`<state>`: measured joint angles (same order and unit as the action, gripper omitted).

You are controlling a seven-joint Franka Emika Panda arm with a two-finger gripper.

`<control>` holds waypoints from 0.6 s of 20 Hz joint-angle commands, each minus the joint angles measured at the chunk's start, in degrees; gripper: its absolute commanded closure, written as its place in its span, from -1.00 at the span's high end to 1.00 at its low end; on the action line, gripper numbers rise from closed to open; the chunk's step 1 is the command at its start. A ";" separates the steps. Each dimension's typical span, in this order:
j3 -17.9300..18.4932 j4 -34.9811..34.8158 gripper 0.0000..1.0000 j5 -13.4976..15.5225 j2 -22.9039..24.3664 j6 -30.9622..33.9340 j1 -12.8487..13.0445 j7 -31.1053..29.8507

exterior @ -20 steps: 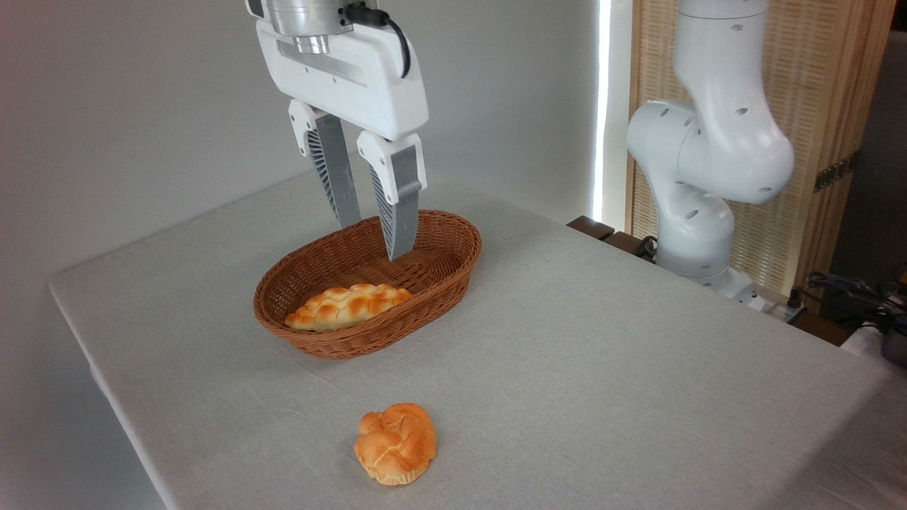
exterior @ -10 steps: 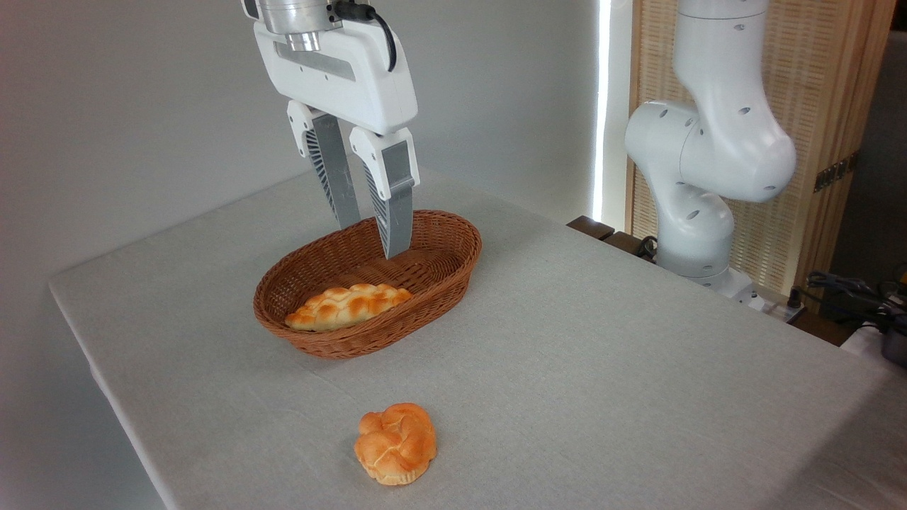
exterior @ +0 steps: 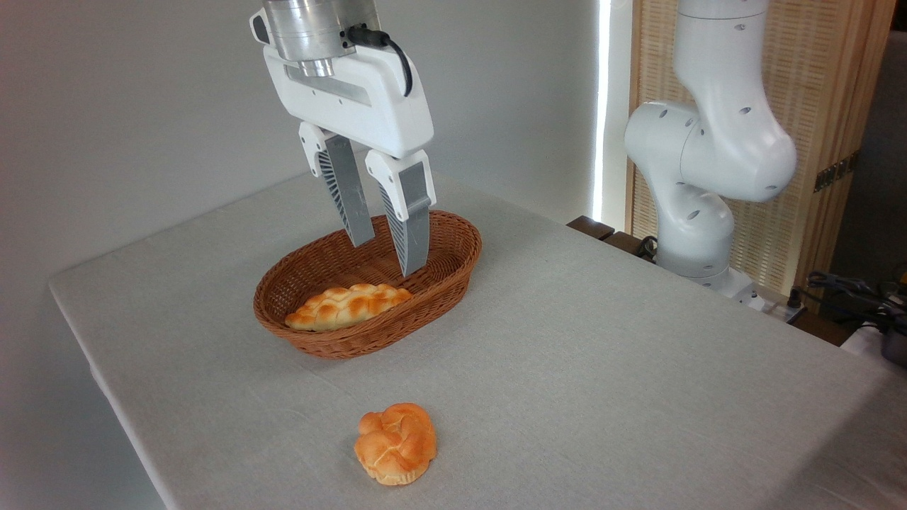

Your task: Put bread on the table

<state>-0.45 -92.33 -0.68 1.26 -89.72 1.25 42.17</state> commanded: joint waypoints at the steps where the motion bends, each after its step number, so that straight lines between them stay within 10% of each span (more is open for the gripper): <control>1: 0.80 -0.48 1.00 -0.63 0.32 -1.60 0.15 0.20; 12: 0.80 -0.48 1.00 0.07 0.32 -1.34 0.06 1.43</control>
<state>0.04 -92.36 -0.68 1.26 -90.31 1.22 42.51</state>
